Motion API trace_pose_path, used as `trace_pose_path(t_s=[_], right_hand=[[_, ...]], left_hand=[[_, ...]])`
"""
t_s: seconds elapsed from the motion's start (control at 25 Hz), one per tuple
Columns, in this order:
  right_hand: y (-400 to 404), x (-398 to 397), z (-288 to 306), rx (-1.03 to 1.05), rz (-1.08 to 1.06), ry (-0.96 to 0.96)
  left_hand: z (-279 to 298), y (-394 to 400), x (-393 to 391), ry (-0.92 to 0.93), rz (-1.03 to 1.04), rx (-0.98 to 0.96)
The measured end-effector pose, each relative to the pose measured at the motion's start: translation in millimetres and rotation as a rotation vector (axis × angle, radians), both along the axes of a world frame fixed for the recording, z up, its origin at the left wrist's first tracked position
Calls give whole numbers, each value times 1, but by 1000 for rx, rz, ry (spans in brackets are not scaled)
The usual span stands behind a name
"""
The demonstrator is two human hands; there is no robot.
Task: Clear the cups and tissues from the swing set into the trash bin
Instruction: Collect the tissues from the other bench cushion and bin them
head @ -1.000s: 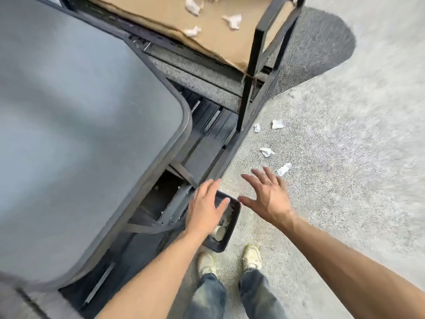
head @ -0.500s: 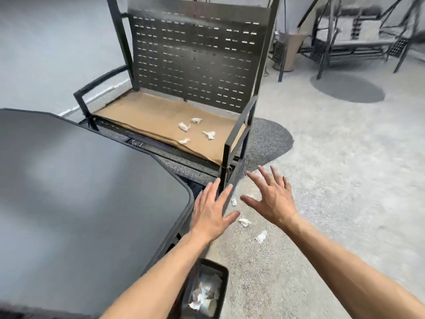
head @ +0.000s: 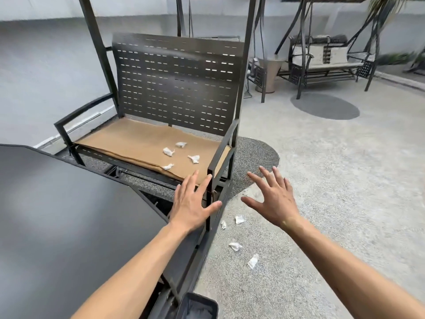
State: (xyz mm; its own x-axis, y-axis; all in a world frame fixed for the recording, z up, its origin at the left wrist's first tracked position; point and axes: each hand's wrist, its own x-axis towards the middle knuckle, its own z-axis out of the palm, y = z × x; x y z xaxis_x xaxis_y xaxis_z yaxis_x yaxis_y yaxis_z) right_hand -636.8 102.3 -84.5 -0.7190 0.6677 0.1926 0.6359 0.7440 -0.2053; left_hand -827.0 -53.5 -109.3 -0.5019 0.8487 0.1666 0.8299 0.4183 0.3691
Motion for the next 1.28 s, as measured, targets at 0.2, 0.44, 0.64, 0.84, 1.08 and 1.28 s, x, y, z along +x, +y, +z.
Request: trace_pose_path(t_s=[0.2, 0.44, 0.64, 0.84, 1.08, 1.28], right_hand=[[82, 15, -6, -21, 52, 2], [185, 35, 1, -56, 157, -26], [249, 21, 5, -72, 207, -29], [273, -35, -2, -90, 303, -30], [302, -137, -15, -57, 421, 11], [325, -240, -18, -49, 459, 8]], left_hand=[[-5, 75, 10, 14, 70, 5], [1, 158, 32, -15, 184, 20], [4, 191, 24, 21, 255, 7], [-4, 196, -10, 2, 367, 4], [-14, 216, -89, -19, 475, 4], [-21, 228, -173, -55, 534, 9]])
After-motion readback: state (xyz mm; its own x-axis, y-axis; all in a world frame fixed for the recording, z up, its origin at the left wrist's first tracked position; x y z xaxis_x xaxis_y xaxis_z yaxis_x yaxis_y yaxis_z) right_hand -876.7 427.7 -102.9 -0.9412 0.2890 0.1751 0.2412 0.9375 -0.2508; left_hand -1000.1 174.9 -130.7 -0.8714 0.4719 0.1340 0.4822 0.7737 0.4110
